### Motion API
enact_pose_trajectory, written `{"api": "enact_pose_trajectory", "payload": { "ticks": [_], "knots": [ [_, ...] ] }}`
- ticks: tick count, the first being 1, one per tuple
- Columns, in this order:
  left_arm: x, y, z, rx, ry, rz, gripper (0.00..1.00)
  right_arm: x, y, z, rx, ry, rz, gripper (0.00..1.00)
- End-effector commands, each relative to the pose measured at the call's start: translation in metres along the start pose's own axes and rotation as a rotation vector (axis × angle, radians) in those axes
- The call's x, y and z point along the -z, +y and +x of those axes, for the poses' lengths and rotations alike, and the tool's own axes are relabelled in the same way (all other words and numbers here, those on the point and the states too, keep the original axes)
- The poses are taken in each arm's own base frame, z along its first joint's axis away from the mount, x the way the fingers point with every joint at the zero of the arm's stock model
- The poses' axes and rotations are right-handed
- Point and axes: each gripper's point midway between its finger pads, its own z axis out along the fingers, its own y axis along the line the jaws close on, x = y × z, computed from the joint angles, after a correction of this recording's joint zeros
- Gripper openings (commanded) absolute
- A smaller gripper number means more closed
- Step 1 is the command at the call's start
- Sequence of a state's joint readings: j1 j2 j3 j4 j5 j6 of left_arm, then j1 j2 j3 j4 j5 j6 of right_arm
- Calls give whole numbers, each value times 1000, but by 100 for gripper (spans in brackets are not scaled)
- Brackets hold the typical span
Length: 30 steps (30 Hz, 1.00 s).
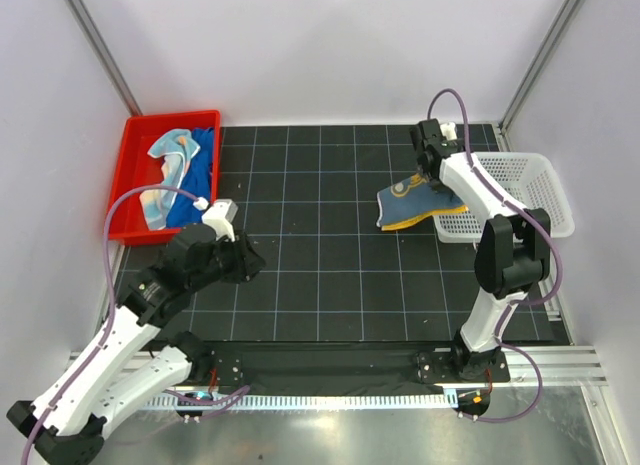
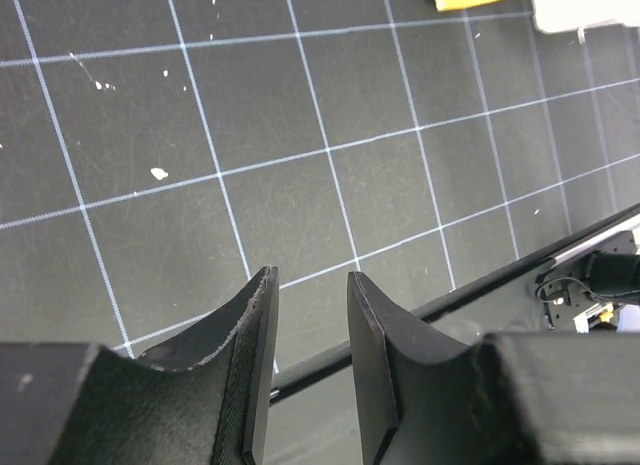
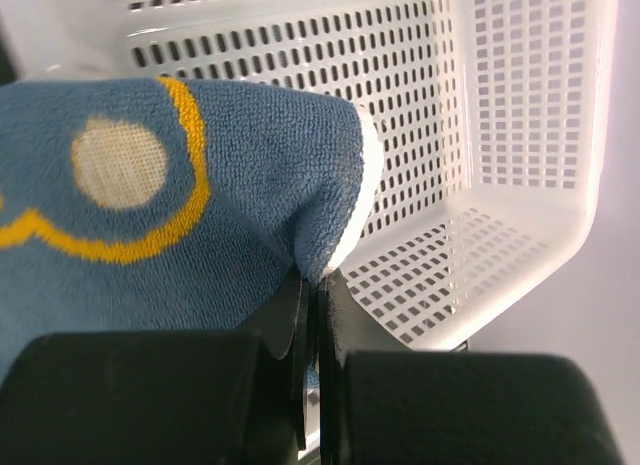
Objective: Fold and stack the towels
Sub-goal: Neatly place the folded towel into the bin
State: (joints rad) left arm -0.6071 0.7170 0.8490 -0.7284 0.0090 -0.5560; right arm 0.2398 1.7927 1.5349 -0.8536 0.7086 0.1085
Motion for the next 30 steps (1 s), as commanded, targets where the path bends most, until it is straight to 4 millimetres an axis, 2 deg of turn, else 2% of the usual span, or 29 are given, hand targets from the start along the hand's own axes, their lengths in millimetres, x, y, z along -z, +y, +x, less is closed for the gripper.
{"api": "enact_pose_trajectory", "payload": {
  "ticks": [1,5,8,15,20,25,30],
  "knots": [
    [11,-4,-2,-27,-34,32,38,-7,-18,-20,-36,-39,40,1],
    [25,-2,-6,-32,-115,25,41,-30,-31,-21,-73,-33,77,1],
    [32,-2,-4,-45,-135,15,41,-40,-33,-15,-44,-33,104,1],
    [37,-3,-4,-50,-149,22,42,-52,-48,-9,-65,-53,137,1],
    [38,-3,-4,-48,-156,28,42,-57,-60,-23,-82,-93,185,1],
    [39,-3,-4,-48,-158,31,42,-65,-64,-30,-75,-115,206,1],
    [39,-3,-3,-50,-157,32,42,-77,-65,-23,-56,-93,217,1]
  ]
}}
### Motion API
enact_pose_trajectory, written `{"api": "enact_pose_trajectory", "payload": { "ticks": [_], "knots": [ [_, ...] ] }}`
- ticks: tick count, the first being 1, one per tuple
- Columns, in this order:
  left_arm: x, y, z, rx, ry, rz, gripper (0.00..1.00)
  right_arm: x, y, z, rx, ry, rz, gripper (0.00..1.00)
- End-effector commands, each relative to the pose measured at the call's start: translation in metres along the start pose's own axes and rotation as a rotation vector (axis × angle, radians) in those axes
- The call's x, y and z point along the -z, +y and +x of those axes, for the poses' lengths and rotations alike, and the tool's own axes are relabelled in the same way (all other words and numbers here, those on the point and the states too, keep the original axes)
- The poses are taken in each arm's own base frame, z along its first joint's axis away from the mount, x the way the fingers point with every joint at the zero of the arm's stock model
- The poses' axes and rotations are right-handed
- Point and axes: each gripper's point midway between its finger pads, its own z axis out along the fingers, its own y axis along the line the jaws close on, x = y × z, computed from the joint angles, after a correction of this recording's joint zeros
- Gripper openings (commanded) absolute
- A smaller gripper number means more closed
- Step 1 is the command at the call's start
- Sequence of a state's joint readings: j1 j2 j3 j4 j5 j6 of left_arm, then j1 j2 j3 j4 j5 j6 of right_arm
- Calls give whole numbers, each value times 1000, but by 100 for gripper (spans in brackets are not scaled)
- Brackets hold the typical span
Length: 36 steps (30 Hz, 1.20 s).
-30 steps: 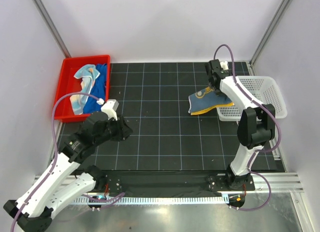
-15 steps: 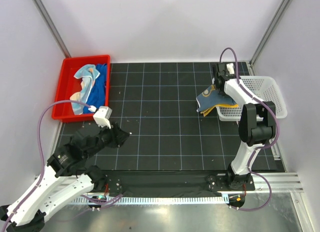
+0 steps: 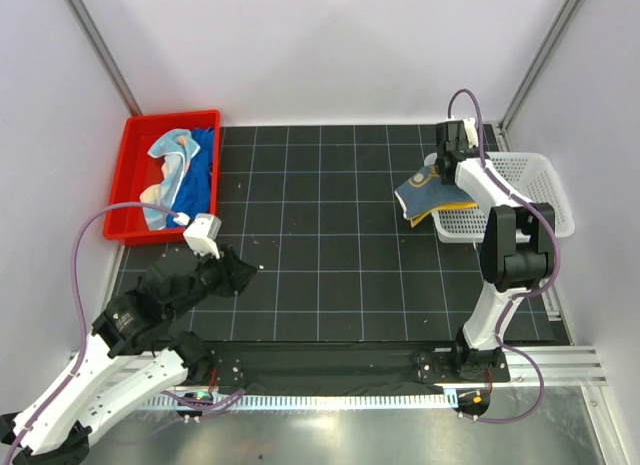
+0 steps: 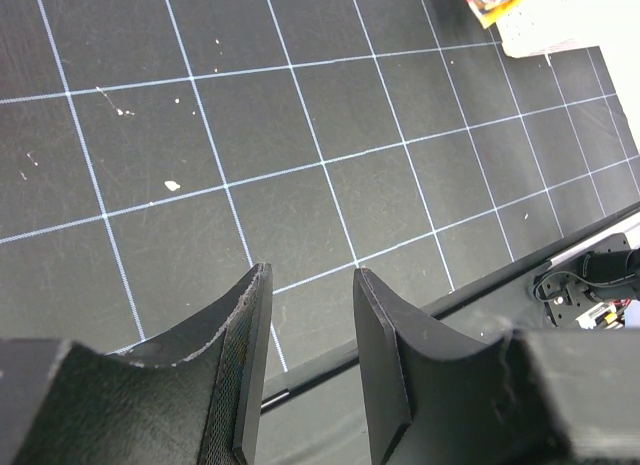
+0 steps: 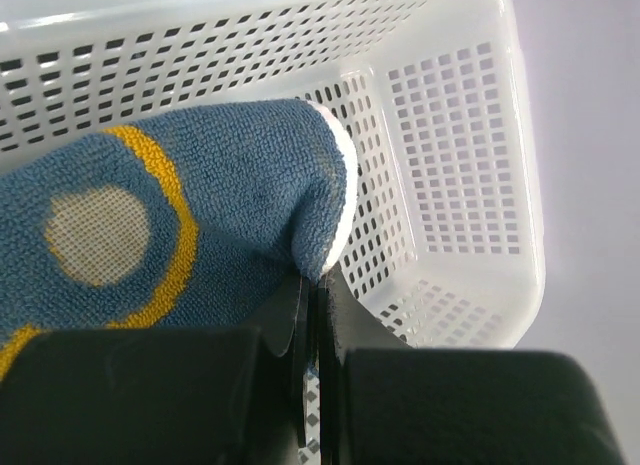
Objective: Fold and stack the towels
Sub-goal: Neatly place the folded towel into the bin
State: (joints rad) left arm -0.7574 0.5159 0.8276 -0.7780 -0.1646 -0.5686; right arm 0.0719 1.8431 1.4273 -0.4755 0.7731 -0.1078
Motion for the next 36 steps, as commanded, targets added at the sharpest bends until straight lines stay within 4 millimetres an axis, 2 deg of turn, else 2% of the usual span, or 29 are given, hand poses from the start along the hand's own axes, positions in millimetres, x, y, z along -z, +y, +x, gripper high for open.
{"api": "enact_pose_trajectory", "payload": {
  "ticks": [1,6,14,15,29,36],
  "knots": [
    [1,-1,-4,4,-21,4,42,-10,-14,-5,-20,-21,63,1],
    [2,-2,-4,1,-19,11,42,-19,-20,3,-16,-2,72,1],
    [2,-4,-2,-3,-18,15,42,-24,-21,2,-5,-11,67,1],
    [2,-4,-2,-2,-18,15,42,-30,-30,7,-14,6,77,1],
    [3,-8,0,-14,-10,36,42,-52,-40,35,16,53,99,1],
    [5,-8,0,-17,-14,35,42,-65,-49,37,10,79,120,1]
  ]
}}
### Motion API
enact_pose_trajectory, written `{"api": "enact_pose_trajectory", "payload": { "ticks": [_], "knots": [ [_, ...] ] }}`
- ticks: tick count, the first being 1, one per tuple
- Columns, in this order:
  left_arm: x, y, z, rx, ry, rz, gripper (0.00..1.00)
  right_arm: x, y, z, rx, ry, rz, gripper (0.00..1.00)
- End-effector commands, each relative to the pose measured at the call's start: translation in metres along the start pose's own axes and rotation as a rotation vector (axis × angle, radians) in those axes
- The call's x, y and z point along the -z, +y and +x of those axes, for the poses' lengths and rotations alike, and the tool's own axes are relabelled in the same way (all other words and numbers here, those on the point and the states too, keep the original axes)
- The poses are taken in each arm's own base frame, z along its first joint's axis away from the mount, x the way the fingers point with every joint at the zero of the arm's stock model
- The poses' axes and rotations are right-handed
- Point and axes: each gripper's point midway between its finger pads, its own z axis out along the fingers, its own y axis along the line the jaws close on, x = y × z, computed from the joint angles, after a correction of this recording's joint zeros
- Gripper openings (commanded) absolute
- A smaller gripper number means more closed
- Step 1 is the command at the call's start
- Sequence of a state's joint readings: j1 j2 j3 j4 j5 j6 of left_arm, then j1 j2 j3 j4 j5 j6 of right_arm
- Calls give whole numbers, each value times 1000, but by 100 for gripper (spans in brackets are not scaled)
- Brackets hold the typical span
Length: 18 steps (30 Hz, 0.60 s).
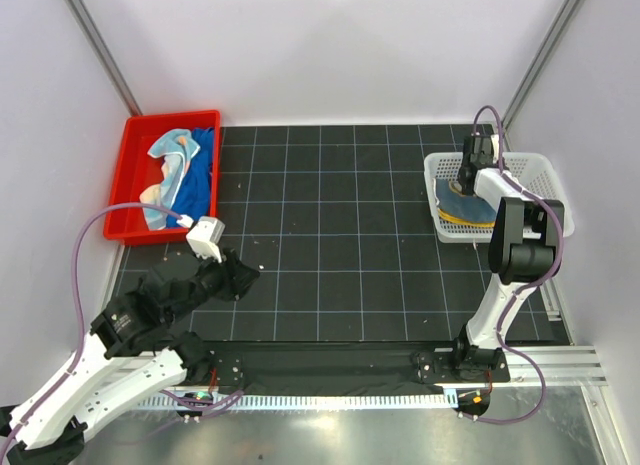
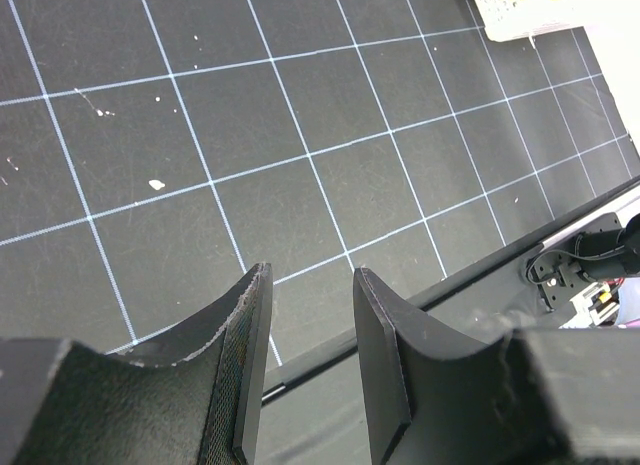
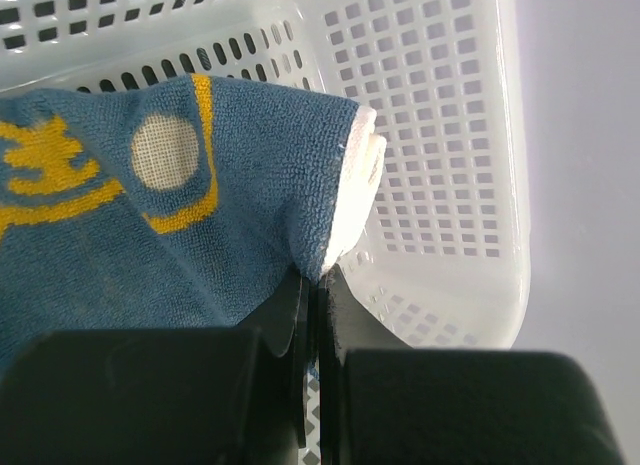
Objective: Fold and stack the towels
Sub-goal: Neatly place the folded towel into the bin
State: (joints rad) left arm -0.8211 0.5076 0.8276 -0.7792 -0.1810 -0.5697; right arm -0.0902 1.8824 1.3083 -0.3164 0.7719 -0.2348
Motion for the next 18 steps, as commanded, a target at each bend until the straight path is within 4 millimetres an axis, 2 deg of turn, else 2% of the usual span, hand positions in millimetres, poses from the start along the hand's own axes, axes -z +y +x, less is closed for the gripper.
{"api": "enact_pose_trajectory", "payload": {
  "ticks": [1,9,18],
  "knots": [
    [2,1,-4,8,-25,-7,42,-8,-11,-13,-28,-17,36,1],
    [1,1,-3,5,-18,-12,42,-21,-10,-18,-39,9,35,1],
    [-1,3,-2,6,-16,-21,42,-35,-8,-13,-54,44,42,4]
  ]
}}
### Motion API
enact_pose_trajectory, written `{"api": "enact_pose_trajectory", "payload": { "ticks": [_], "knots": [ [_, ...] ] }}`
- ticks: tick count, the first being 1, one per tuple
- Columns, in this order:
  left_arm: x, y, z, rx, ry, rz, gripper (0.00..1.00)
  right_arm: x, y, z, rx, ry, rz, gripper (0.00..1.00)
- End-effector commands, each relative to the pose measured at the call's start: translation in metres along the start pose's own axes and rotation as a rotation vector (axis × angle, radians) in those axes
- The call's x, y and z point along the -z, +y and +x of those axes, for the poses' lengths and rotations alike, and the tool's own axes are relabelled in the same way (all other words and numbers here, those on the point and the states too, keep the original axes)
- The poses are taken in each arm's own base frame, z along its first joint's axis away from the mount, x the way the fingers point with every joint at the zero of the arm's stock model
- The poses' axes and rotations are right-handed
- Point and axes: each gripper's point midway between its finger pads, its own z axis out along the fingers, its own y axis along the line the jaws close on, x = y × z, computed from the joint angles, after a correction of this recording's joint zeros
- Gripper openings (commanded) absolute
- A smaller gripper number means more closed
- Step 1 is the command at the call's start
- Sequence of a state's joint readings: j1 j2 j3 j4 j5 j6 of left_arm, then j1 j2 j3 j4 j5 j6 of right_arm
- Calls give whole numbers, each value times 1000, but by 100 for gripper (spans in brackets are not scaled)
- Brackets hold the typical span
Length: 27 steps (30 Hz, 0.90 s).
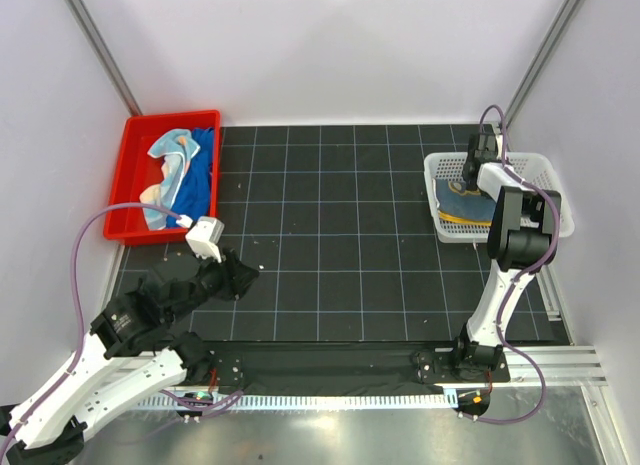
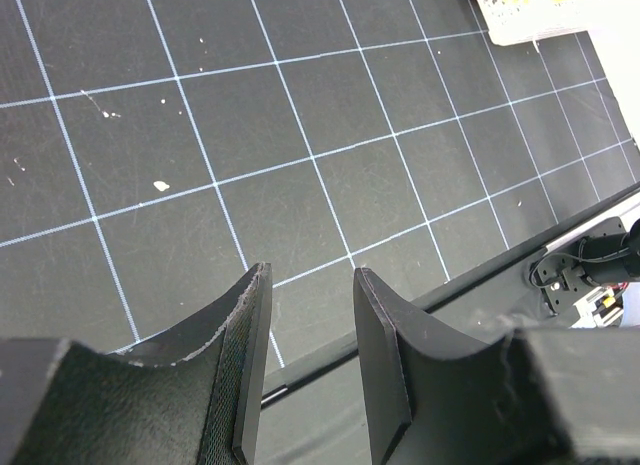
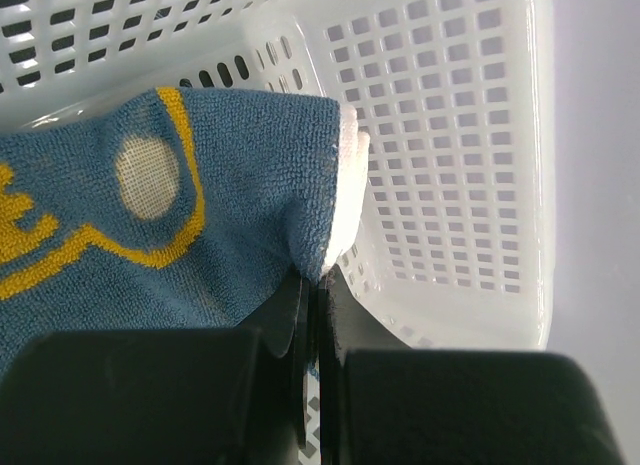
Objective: Fold and stack the towels
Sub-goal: Neatly place the folded towel into the bin
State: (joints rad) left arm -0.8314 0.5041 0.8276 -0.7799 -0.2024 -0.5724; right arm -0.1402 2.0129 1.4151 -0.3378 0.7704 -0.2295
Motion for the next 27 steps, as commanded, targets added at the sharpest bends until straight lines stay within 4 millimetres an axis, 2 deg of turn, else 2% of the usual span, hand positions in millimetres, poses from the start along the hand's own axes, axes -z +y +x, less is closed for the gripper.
{"api": "enact_pose_trajectory", "payload": {
  "ticks": [1,5,16,18,21,22,25,27],
  "knots": [
    [-1,2,-1,7,-8,-17,42,0,-12,-15,-58,-21,29,4],
    [-2,2,-1,7,-8,-16,42,-2,-18,-17,-75,-19,38,1],
    [-1,1,0,4,-4,-13,42,-7,-31,-16,-112,-6,54,1],
    [-1,0,0,2,-3,-12,42,-7,-33,-16,-118,-6,48,5],
    [-1,0,0,2,-3,-12,42,-9,-32,-14,-131,4,42,33],
    [-1,0,0,2,-2,-12,42,-9,-32,-13,-135,7,43,50],
    [-1,1,1,3,-2,-14,42,-6,-34,-14,-172,17,55,68],
    [-1,1,0,3,-5,-18,42,0,-38,-19,-230,16,48,73]
  ]
}}
